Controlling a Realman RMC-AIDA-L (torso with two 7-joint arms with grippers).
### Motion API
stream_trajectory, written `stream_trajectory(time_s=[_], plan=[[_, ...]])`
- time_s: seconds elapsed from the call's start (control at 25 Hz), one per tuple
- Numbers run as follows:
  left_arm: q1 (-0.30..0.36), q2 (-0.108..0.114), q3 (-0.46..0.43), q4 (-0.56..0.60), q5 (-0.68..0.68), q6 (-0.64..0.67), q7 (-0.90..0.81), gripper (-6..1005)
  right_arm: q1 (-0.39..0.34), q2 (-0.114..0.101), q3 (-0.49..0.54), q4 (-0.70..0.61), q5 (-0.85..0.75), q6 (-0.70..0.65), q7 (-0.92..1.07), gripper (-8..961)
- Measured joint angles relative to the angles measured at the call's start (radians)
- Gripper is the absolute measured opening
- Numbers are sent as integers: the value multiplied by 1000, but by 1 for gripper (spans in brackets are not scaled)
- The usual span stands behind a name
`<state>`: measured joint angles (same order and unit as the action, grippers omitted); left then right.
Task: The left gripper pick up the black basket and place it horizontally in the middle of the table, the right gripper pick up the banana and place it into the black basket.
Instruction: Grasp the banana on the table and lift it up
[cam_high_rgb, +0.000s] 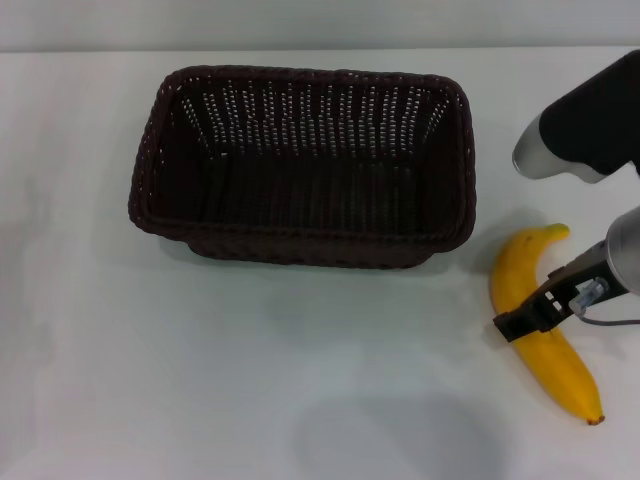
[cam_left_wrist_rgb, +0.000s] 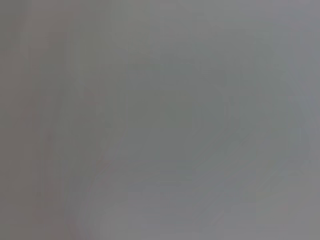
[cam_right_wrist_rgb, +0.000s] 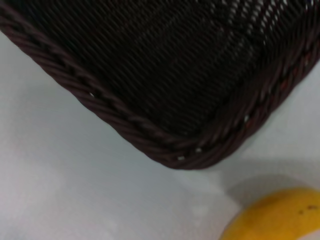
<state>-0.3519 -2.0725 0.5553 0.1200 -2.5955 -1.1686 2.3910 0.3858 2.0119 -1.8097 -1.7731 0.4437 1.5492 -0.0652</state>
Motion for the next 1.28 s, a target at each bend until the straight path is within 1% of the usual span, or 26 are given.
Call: stream_trajectory(time_s=[0.36, 0.68, 0.76, 0.88, 1.0, 1.28], plan=[[-10, 0, 0, 5, 0, 0, 1, 700, 14, 3, -20, 94, -2, -31, 16, 801], [-12, -1, 0, 4, 0, 0, 0, 699, 26, 5, -28, 119, 1, -31, 10, 793], [-12, -1, 0, 4, 0, 0, 0, 699, 34, 5, -25, 147, 1, -24, 8, 791], [-12, -2, 0, 4, 0, -1, -2, 699, 45, 5, -17, 182, 6, -22, 6, 720], [-12, -3, 0, 2, 0, 0, -2, 699, 45, 3, -4, 185, 8, -22, 1, 648], [-12, -5, 1, 2, 0, 0, -5, 699, 30, 1, 89, 182, 6, -16, -56, 487]])
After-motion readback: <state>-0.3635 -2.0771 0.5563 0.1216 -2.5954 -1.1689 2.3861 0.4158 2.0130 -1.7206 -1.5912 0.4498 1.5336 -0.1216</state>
